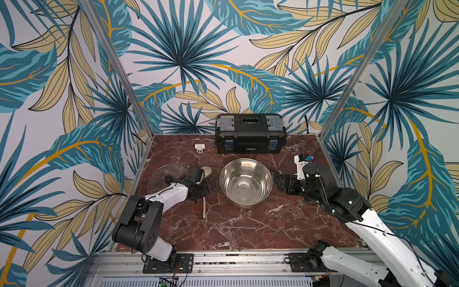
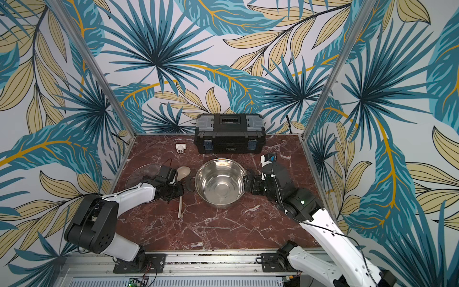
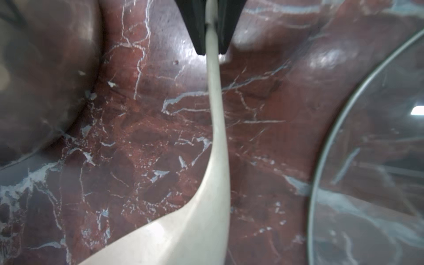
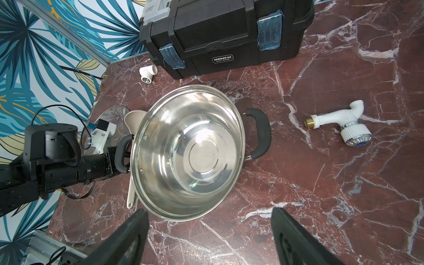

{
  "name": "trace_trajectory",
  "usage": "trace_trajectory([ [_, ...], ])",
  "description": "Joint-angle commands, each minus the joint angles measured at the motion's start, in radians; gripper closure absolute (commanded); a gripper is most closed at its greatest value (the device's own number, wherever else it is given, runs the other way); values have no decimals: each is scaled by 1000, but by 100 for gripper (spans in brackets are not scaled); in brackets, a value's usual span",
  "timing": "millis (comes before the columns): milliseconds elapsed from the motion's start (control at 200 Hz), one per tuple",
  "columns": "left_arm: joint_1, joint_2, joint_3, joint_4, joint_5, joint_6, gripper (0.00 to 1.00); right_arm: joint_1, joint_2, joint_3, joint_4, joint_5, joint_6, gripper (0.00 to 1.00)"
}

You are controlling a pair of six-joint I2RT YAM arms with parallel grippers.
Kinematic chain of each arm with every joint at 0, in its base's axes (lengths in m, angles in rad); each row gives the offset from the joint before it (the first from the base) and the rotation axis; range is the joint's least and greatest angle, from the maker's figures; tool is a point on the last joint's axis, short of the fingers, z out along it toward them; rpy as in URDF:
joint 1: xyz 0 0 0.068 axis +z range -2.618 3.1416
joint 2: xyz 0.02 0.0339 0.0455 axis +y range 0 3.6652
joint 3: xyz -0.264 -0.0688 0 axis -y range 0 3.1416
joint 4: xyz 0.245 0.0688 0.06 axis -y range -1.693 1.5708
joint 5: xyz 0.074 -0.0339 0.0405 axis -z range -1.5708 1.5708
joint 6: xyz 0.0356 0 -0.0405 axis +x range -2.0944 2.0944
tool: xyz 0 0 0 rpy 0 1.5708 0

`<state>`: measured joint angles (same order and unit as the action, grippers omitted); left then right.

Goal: Stir the soup with a spoon
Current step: Pick up the spoon from the center of the board, then adjust the spoon.

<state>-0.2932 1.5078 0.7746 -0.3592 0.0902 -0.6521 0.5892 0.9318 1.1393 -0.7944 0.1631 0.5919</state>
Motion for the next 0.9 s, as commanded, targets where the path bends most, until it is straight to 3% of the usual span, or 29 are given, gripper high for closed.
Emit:
trace_trajectory([
  [0, 28, -112, 12, -97, 7, 29, 100, 4, 16, 18, 1, -23, 4, 11],
  [160, 86, -312, 113, -226, 49, 45, 100, 6, 55, 49, 52, -99, 8, 11],
  [321, 128, -429, 226, -178, 202, -44, 100, 51, 107, 38, 255, -224, 77, 11],
  [521, 132, -494, 257, 86, 359, -351, 100, 172, 189, 9, 615, -310, 178, 13],
  [726, 133, -541, 170, 404, 376, -701, 100, 283, 278, 11, 842, -359, 215, 15],
  [897, 132, -568, 127, 524, 361, -873, 100, 294, 305, -6, 976, -392, 274, 18],
])
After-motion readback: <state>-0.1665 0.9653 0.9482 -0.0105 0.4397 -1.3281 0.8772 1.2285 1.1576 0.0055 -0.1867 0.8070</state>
